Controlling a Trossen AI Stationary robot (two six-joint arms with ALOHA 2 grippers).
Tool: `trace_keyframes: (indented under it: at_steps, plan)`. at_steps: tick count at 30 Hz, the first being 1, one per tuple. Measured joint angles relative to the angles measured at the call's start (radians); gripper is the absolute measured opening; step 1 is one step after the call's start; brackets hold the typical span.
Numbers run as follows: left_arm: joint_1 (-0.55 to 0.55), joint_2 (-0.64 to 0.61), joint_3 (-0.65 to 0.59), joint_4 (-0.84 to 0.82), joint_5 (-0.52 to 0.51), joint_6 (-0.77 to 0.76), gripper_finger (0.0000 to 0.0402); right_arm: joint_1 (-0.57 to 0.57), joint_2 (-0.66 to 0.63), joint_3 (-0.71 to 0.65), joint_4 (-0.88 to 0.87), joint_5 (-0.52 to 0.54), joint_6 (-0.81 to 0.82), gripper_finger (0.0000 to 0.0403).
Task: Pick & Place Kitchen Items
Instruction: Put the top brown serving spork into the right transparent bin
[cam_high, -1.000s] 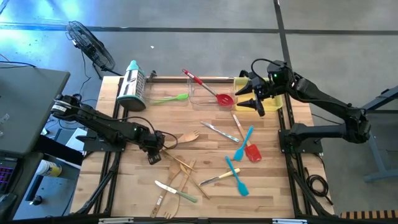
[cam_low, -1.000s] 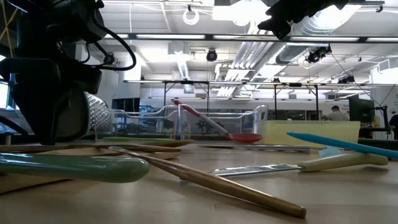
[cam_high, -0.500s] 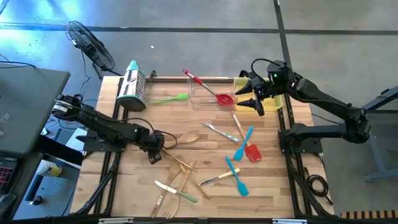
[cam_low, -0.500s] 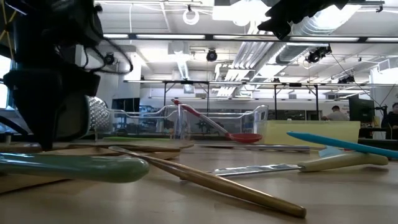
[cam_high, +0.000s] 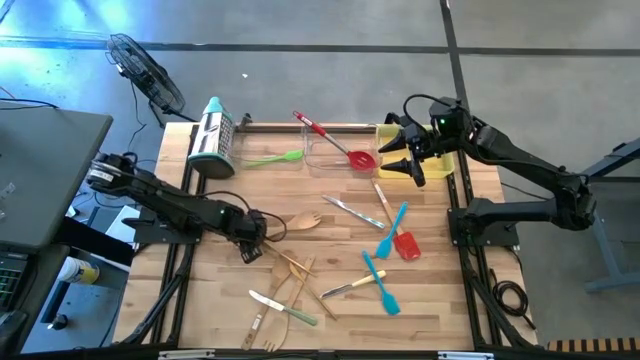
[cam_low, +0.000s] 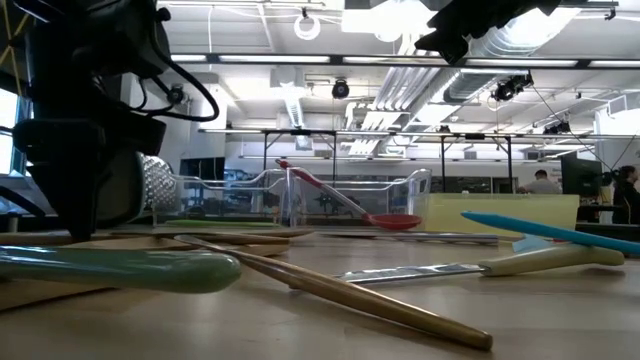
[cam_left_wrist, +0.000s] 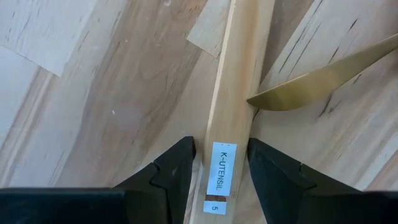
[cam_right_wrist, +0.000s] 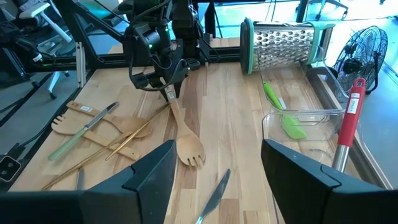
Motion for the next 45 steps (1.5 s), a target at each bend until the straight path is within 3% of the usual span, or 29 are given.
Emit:
trace_keyframes:
  at_steps: [5, 12, 27, 45]
  plan:
    - [0.001, 0.032, 0.002, -0.008, 0.022, 0.000, 0.0143, 0.000, 0.000, 0.000, -0.005, -0.002, 0.000, 0.0229]
    - [0.001, 0.034, 0.003, -0.024, 0.012, -0.006, 0.0078, 0.000, 0.000, 0.000, -0.004, -0.002, 0.000, 0.0229]
    - [0.001, 0.036, 0.008, -0.033, 0.019, -0.089, 0.0078, 0.000, 0.000, 0.000, -0.003, 0.001, 0.000, 0.0229]
    - [0.002, -0.019, 0.027, -0.034, 0.052, -0.075, 0.0078, 0.000, 0.000, 0.000, -0.006, 0.001, 0.006, 0.0229]
